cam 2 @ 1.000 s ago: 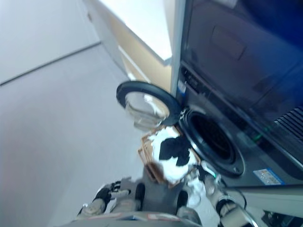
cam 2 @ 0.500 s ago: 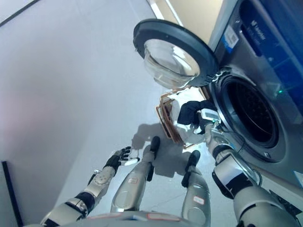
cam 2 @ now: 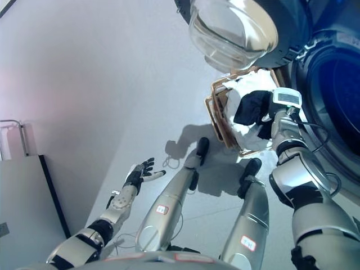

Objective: Put the clothes in the basket into the washing machine.

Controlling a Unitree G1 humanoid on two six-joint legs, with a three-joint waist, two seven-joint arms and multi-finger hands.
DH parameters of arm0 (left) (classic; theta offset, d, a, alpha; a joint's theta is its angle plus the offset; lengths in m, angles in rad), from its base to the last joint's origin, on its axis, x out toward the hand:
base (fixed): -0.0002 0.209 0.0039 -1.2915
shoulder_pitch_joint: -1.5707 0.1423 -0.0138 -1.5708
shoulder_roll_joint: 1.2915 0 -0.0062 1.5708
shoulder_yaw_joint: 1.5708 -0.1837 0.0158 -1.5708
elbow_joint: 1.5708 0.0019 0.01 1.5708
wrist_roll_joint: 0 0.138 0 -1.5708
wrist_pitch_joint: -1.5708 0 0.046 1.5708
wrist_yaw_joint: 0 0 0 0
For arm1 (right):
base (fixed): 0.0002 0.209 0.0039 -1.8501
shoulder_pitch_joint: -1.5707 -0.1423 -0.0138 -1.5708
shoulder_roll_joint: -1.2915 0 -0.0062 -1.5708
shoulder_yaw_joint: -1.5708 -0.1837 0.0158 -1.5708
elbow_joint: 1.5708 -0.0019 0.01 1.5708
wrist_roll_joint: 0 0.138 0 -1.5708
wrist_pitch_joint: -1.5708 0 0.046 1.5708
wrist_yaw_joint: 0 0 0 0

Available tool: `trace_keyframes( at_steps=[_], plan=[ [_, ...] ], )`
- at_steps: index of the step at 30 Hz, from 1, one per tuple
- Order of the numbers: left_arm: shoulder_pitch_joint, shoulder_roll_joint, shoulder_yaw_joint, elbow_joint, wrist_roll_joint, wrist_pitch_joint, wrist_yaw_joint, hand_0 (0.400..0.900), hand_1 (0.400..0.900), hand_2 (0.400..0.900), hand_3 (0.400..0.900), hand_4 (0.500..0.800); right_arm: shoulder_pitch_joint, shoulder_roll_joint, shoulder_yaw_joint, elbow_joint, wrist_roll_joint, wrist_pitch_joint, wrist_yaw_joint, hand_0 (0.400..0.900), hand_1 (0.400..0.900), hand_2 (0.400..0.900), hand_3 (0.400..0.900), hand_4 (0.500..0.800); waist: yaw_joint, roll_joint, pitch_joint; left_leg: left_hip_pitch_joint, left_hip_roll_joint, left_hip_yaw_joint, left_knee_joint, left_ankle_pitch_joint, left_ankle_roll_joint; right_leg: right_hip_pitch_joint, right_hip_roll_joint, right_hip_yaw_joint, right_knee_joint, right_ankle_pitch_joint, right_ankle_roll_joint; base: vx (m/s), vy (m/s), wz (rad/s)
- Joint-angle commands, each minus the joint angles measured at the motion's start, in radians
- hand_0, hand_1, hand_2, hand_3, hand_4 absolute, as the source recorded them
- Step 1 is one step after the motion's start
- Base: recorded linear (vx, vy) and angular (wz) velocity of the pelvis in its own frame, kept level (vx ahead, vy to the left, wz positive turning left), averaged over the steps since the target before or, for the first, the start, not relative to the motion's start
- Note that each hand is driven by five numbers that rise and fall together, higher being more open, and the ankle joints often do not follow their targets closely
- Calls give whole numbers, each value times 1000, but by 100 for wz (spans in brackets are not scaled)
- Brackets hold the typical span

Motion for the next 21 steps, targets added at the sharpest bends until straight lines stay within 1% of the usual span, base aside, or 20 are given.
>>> trace_keyframes(
  at_steps=[1, 4, 9, 12, 17, 21],
  plan=[
    [32, 14, 11, -5, -54, -31, 44, 900, 900, 900, 900, 800, -81, -75, 65, -13, -8, 6, -52, 900, 900, 900, 900, 800, -16, 56, -2, -63, -28, 27, 130, -125, -49, 43, -10, 51, 48, -21, 70, 52, 1, 14],
    [30, 7, 9, -3, -57, -31, 46, 900, 900, 900, 900, 800, -93, -66, 68, -12, -10, 8, -50, 900, 900, 900, 900, 800, -21, 61, 1, -80, -30, 28, 151, -135, -49, 26, -13, 61, 70, -35, 67, 0, 19, 0],
    [23, 3, 9, 17, -67, -21, 53, 900, 900, 900, 900, 800, -113, -57, 84, 3, -12, 15, -33, 900, 900, 900, 900, 800, -43, 70, 18, -149, -37, 31, 258, -174, -42, -65, -15, 106, 182, -74, 52, -23, 35, -5],
    [23, 1, 13, 27, -71, -19, 54, 900, 900, 900, 900, 800, -121, -62, 88, 11, -12, 18, -31, 900, 900, 900, 900, 800, -54, 69, 20, -199, -40, 36, 307, -189, -43, -113, -15, 121, 221, -86, 43, -18, 12, -1],
    [45, 2, 20, 30, -87, -16, 53, 900, 900, 900, 900, 800, -144, -78, 99, 35, 8, 21, -14, 900, 900, 900, 900, 800, -58, 67, 8, -276, -45, 43, 368, -209, -41, -204, -12, 145, 288, -110, 32, -9, 10, -4],
    [52, 1, 21, 49, -92, -12, 56, 900, 900, 900, 900, 800, -160, -80, 107, 53, 16, 20, -9, 900, 900, 900, 900, 800, -58, 64, 6, -309, -48, 46, 397, -219, -34, -250, -8, 159, 319, -116, 27, -1, 12, -7]
  ],
)
